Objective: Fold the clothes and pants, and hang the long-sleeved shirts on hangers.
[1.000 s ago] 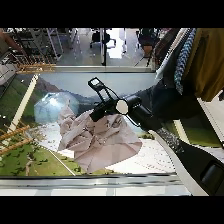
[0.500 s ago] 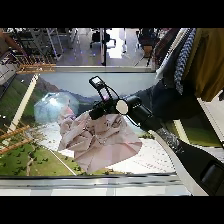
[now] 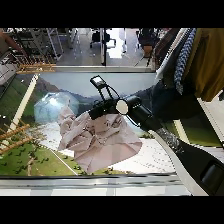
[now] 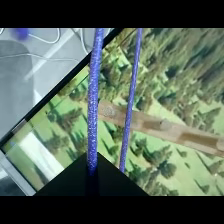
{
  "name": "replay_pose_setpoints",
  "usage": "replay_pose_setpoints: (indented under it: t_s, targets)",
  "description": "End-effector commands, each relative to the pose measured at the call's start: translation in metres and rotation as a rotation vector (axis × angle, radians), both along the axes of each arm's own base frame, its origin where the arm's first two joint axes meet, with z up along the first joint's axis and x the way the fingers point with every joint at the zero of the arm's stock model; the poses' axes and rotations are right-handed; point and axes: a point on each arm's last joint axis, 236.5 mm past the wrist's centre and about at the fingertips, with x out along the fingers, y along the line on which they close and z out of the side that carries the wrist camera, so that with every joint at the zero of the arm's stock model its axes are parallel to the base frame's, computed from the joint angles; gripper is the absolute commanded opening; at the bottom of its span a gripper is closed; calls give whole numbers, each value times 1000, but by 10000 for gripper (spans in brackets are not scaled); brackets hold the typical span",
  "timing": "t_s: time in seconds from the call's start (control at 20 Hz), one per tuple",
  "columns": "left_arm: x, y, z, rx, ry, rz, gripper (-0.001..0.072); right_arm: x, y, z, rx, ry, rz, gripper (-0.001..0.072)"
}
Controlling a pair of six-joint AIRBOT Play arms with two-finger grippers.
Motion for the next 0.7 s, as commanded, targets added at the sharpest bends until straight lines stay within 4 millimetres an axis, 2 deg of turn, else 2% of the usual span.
replay_pose_setpoints:
  t_s: [0.0,0.1,0.15,0.25,0.3,0.35,0.4,0.45,0.5,0.55,0.65]
  targets:
    - [3,0,29,48,-35,-2,26,-1,1,0,2,4,2,27]
    - [10,-7,61,91,-83,-12,26,-2,2,0,8,10,2,27]
    - [23,-18,86,95,-167,-16,26,-2,2,0,9,11,2,27]
    - [60,-56,146,50,-422,-50,25,-1,1,1,4,3,1,27]
    - [87,-89,185,20,-570,-153,25,3,-3,1,-10,-16,-4,27]
    - [111,-129,221,-16,-704,-299,25,9,-9,4,-23,-40,-15,27]
    - [132,-186,258,-71,-837,-515,25,17,-17,9,-35,-71,-30,27]
    - [142,-245,286,-129,-945,-751,25,24,-27,17,-42,-102,-48,27]
    - [139,-307,306,-201,-1030,-1001,25,31,-38,26,-45,-126,-68,27]
    - [128,-361,309,-266,-1052,-1232,25,37,-50,37,-43,-142,-91,26]
    - [101,-438,283,-418,-955,-1579,25,48,-70,56,-25,-168,-132,26]
